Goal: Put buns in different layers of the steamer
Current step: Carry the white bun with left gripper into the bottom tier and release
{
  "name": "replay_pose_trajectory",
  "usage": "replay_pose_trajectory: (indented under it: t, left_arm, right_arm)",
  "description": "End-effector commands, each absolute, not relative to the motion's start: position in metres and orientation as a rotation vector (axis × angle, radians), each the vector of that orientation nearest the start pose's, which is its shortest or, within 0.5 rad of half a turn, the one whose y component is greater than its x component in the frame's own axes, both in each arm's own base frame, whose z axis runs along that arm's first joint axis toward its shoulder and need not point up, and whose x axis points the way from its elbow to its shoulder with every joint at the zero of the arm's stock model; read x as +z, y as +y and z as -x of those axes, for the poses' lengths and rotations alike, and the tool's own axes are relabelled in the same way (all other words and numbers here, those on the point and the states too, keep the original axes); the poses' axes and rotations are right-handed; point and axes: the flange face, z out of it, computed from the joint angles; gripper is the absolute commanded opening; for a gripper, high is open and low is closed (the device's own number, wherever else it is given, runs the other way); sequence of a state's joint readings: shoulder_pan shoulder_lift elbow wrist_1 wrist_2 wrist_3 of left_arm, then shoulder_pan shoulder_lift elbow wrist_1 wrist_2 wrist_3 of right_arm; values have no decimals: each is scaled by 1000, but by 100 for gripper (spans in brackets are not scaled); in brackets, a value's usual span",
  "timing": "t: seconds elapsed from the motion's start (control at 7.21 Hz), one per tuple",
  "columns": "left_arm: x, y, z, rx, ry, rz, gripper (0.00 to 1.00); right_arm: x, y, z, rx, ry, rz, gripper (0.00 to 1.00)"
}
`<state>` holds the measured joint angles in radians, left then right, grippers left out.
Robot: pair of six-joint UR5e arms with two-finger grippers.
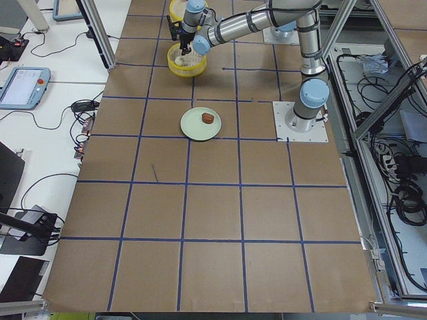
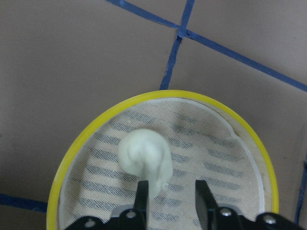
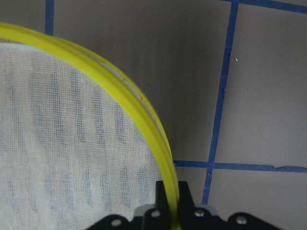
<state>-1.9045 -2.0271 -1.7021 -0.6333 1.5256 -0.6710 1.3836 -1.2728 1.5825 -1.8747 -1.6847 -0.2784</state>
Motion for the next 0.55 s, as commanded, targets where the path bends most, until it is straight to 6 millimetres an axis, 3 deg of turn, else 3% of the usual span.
replay_pose_trajectory:
  t: [0.0,0.14,0.28,0.42]
  left_arm:
    - [277,-560,329,-550,3198,308,100]
    - [280,-573,291,-522,3170,194,100]
    - [280,-580,243,-448,3149,206,100]
    - [280,-576,202,-401,3123,103,100]
  right_arm:
    - [358,-607,-20,31,3243,84,8]
    - [362,-604,-40,22,3243,38,8]
    - [369,-597,-85,-16,3242,-40,8]
    - [364,-595,-118,-20,3213,-126,8]
